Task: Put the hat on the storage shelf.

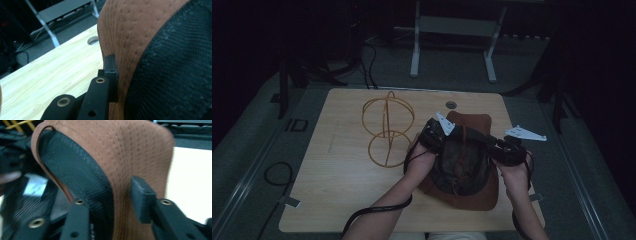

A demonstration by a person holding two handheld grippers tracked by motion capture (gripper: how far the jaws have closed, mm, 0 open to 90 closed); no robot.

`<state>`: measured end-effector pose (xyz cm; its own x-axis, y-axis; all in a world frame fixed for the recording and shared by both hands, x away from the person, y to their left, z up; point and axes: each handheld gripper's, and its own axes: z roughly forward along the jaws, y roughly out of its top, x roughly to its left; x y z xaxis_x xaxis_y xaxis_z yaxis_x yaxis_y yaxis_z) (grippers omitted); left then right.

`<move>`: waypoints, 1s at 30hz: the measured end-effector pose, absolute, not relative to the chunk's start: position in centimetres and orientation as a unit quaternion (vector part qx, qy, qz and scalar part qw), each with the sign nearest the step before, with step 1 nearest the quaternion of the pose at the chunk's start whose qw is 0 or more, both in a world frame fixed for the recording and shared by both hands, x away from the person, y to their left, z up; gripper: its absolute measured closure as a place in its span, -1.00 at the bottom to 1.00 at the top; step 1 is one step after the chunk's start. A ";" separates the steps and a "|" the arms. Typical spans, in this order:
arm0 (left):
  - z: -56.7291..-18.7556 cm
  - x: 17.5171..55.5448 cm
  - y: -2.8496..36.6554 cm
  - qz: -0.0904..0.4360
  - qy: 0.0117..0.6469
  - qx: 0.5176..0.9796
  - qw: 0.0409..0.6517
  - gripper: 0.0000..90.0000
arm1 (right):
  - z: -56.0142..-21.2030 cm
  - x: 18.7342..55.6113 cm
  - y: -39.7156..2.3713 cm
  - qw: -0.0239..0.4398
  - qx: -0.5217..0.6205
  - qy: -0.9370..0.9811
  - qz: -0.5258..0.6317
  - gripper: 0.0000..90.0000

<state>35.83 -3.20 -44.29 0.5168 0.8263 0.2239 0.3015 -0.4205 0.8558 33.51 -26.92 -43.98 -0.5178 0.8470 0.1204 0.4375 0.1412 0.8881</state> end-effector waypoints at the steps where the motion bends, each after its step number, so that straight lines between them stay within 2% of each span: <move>1: -44.1 35.7 -3.1 0.335 0.361 0.773 0.400 0.93 | -43.9 33.2 -27.2 0.206 0.439 0.727 0.485 0.28; 5: -43.7 35.2 -2.3 0.341 0.356 0.767 0.410 0.93 | -43.3 31.6 -28.2 0.193 0.396 0.756 0.484 0.07; 10: -43.0 33.6 -1.2 0.336 0.318 0.765 0.447 0.93 | -42.0 29.3 -30.1 0.204 0.353 0.769 0.492 -0.02; 16: -42.5 32.5 -0.5 0.336 0.315 0.767 0.446 0.93 | -40.9 28.3 -31.9 0.201 0.339 0.760 0.516 0.02; 22: -42.2 31.3 2.2 0.305 0.256 0.770 0.498 0.93 | -40.9 28.7 -34.3 0.210 0.356 0.748 0.519 -0.03; 26: -42.0 30.9 3.2 0.297 0.250 0.777 0.496 0.93 | -41.4 29.8 -34.9 0.206 0.372 0.747 0.512 -0.02; 30: -41.8 30.0 3.9 0.288 0.214 0.782 0.509 0.93 | -41.8 30.4 -34.4 0.190 0.364 0.756 0.510 -0.02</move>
<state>29.98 3.94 -41.82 0.7420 0.6284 0.2336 0.0414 -0.3907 0.9196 30.36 -34.36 -41.82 -0.6632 0.7438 0.0834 0.3557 0.2151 0.9095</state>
